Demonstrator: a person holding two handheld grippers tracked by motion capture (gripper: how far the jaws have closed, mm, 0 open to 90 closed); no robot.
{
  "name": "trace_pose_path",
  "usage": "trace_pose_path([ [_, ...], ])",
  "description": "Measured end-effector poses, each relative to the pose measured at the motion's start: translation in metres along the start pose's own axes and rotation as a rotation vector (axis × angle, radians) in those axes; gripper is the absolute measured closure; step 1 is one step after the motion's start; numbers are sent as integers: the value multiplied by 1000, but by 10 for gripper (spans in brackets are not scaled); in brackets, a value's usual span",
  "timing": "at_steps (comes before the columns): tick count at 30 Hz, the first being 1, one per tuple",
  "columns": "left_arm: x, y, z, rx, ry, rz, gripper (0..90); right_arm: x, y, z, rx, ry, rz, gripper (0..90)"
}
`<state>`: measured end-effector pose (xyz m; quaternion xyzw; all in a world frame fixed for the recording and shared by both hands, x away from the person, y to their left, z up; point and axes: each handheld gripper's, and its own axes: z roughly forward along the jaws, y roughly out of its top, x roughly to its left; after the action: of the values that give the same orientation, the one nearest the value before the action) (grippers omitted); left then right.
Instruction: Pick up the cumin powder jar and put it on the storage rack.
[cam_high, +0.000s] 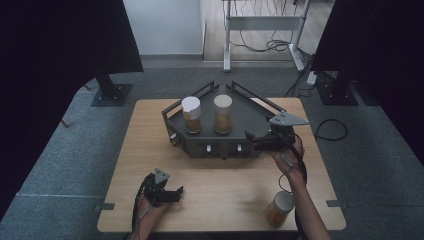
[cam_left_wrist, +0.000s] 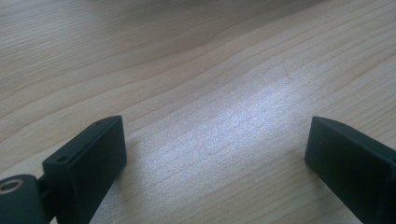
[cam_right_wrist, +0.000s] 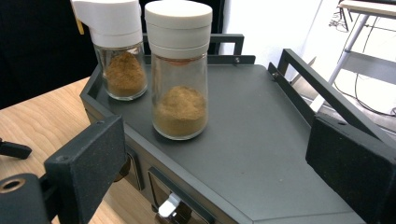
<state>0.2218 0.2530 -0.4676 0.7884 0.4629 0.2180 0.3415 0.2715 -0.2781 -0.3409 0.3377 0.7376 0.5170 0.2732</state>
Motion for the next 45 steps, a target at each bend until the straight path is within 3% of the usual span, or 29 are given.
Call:
trace_pose_path([
  [45,0,0,0,0,-1,-3,49,-10,-32,-37,5,-48,33,50],
])
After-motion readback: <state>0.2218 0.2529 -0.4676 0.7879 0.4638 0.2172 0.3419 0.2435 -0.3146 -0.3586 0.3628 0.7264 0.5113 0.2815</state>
